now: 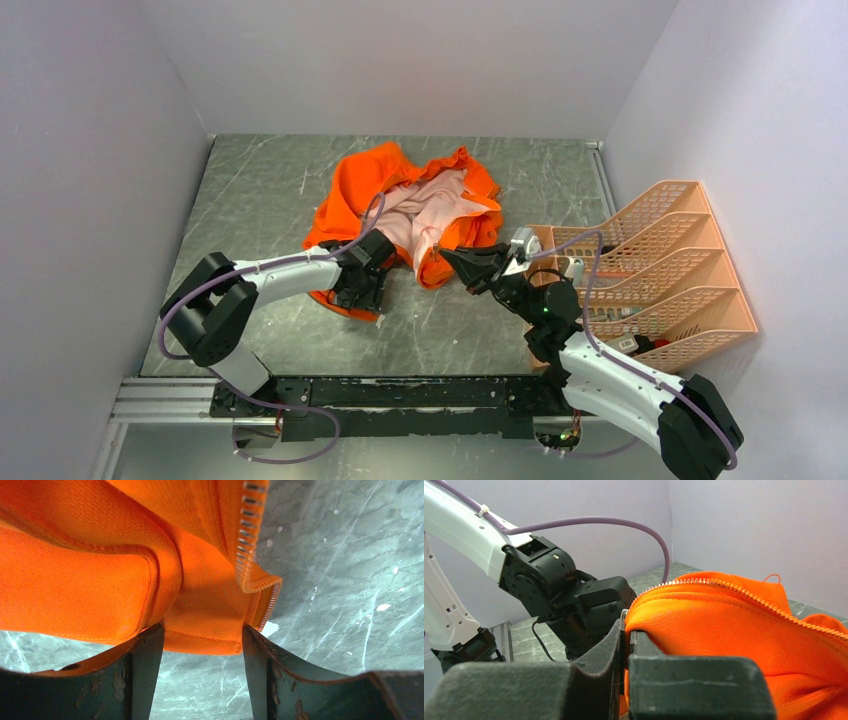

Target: Zip up the jacket

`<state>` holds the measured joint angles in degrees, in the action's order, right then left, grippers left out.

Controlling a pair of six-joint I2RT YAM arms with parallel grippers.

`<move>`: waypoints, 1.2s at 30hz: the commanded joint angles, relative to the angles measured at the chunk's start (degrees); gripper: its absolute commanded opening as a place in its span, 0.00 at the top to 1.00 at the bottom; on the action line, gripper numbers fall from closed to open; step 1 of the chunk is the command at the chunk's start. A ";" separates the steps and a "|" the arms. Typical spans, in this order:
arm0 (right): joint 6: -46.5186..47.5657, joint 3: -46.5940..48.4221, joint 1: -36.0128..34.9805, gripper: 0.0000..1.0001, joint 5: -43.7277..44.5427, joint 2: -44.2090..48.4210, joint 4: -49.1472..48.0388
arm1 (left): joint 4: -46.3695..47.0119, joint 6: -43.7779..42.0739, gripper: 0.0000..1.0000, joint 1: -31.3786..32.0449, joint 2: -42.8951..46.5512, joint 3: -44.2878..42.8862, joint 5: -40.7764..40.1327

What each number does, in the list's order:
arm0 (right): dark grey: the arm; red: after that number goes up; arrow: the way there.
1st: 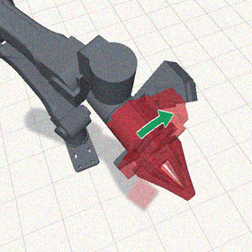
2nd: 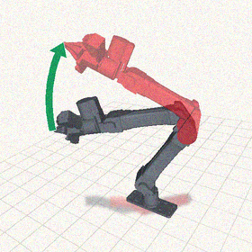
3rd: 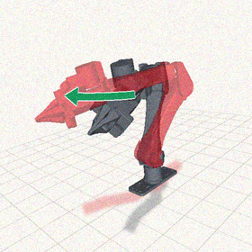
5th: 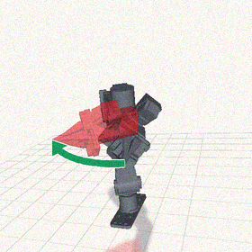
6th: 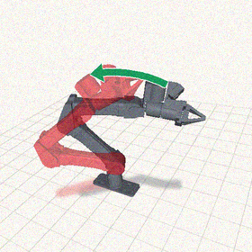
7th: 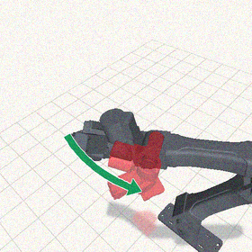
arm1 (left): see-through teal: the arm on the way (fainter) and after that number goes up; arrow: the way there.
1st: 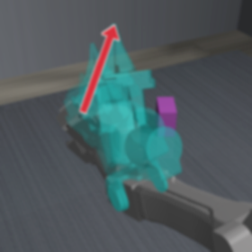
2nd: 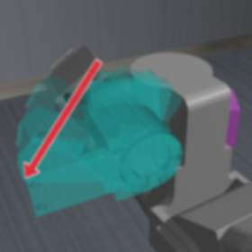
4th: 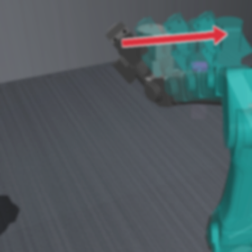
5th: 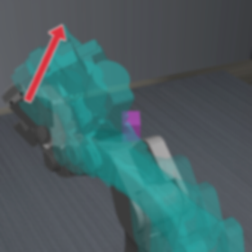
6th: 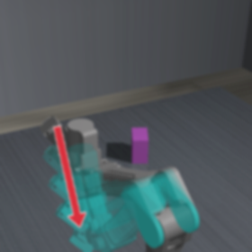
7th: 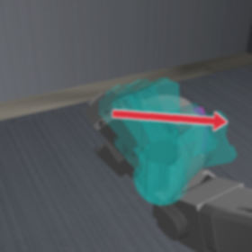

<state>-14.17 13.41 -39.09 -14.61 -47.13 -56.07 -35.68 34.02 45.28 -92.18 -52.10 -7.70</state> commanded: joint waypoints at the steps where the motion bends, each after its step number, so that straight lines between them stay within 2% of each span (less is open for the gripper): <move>1: -0.24 -0.75 0.51 1.00 -0.20 0.56 -1.76 | 1.23 -0.11 0.36 1.03 -0.81 1.12 2.83; 13: -0.77 -0.61 0.59 1.00 -1.06 -0.41 -2.72 | 2.02 -0.09 0.35 0.95 0.91 1.65 3.60; 23: -0.77 -0.33 0.57 1.00 -1.21 -0.29 -2.22 | 2.47 -0.37 0.36 0.95 -2.06 2.77 3.18; 31: -1.18 -0.62 0.59 1.00 -1.11 -0.77 -3.10 | 2.51 1.86 0.42 2.20 -4.90 6.31 3.71; 36: -1.84 -1.24 0.58 1.00 -1.13 -1.27 -4.16 | 2.46 3.76 0.48 3.76 -6.62 7.78 3.07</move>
<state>-15.11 13.04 -39.05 -15.51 -48.23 -56.77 -34.04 34.06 46.63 -92.47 -50.09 -9.32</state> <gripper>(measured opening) 0.029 0.547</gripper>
